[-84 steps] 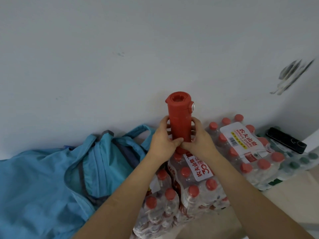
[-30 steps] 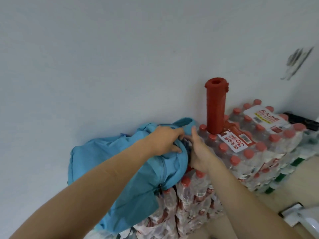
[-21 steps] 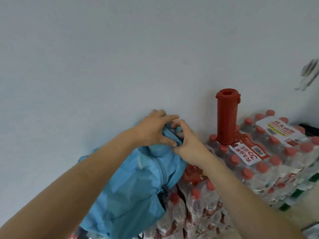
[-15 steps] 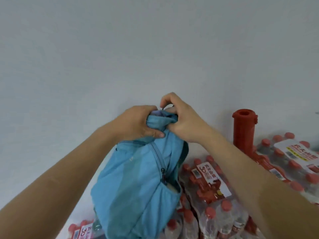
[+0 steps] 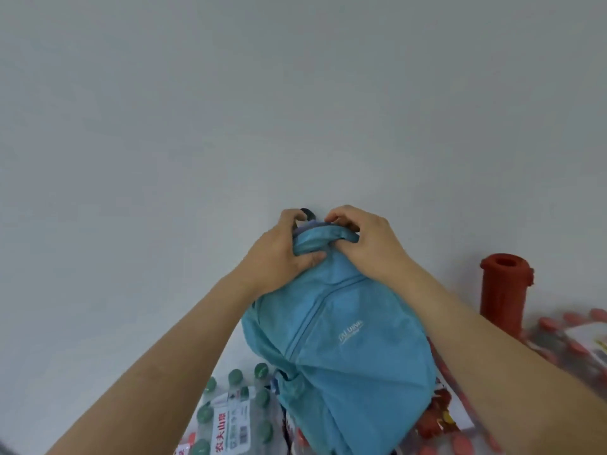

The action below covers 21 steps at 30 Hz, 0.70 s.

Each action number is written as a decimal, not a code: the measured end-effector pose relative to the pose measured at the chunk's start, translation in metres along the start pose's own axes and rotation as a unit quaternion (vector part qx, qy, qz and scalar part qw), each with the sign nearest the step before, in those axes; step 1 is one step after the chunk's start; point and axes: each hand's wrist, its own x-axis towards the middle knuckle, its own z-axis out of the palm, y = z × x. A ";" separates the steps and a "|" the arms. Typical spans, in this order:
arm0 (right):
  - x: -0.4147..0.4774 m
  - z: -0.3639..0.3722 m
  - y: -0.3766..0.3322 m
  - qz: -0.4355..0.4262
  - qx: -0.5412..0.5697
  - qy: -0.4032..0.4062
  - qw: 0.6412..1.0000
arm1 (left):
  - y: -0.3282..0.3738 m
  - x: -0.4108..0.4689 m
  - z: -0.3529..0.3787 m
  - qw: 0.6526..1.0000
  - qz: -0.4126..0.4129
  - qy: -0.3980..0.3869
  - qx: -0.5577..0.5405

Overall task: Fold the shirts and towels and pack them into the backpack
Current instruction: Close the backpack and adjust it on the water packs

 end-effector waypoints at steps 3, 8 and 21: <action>0.004 -0.007 0.013 0.007 0.005 0.041 0.999 | -0.005 -0.008 0.012 0.996 -0.010 0.091 -0.002; 0.012 -0.014 0.024 0.005 0.020 0.069 0.997 | 0.016 -0.010 0.026 0.997 -0.016 0.065 0.034; 0.016 -0.009 0.044 0.058 -0.031 -0.001 0.998 | 0.017 0.003 0.060 0.922 0.079 0.215 0.312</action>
